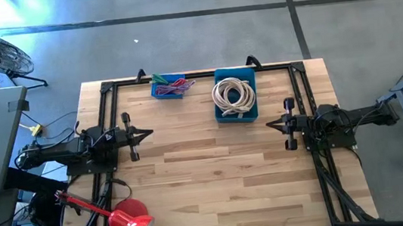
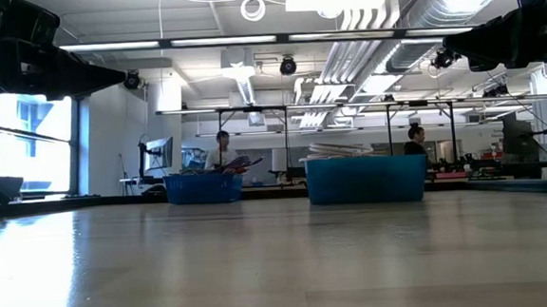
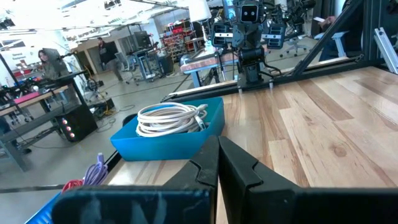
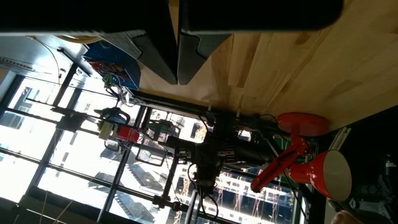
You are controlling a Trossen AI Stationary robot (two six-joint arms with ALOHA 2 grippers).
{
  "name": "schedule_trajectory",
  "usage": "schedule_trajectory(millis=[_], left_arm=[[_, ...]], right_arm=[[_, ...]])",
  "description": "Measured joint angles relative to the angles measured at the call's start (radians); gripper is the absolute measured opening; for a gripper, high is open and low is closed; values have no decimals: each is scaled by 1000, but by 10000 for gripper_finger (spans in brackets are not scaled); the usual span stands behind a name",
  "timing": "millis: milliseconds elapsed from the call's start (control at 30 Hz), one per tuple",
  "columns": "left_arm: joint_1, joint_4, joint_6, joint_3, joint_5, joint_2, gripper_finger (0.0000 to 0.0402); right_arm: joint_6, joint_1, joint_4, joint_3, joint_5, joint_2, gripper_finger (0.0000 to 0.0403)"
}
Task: Pick & Place USB Port
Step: Return to Home Position
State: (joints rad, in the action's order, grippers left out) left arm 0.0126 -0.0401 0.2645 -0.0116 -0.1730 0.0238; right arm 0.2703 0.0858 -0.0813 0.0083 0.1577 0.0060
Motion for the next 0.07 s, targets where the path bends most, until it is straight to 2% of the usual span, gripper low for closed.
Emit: schedule_trajectory(millis=[67], left_arm=[[0, 0, 0, 0, 0, 0, 0]], right_arm=[[0, 0, 0, 0, 0, 0, 0]])
